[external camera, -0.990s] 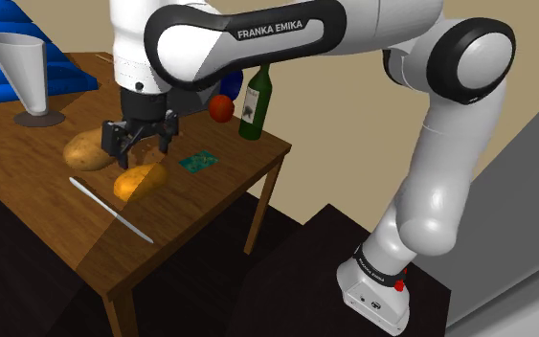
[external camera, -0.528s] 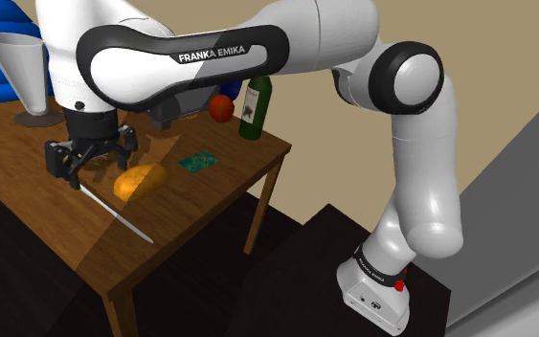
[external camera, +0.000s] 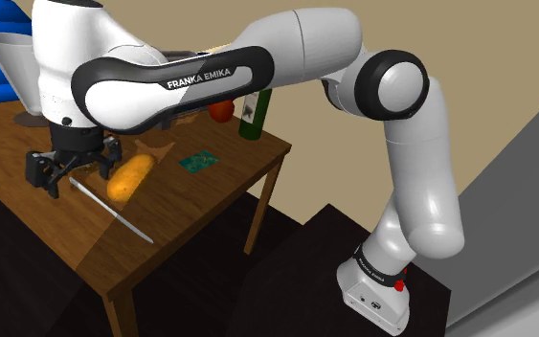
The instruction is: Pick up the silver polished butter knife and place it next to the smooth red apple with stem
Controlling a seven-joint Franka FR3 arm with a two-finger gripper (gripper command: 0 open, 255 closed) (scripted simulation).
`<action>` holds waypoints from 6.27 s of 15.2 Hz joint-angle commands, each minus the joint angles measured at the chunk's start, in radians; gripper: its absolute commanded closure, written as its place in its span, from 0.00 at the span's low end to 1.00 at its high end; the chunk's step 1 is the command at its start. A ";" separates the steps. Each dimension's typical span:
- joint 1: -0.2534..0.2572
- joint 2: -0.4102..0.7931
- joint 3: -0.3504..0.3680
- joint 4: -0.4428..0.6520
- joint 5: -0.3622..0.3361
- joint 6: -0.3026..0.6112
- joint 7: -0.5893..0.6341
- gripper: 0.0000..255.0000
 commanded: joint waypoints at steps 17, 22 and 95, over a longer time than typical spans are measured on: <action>0.006 0.012 -0.007 -0.005 0.002 -0.085 0.001 1.00; 0.007 -0.004 -0.001 0.024 0.011 -0.128 -0.005 1.00; -0.408 -0.100 -0.074 0.151 0.117 -0.328 -0.536 1.00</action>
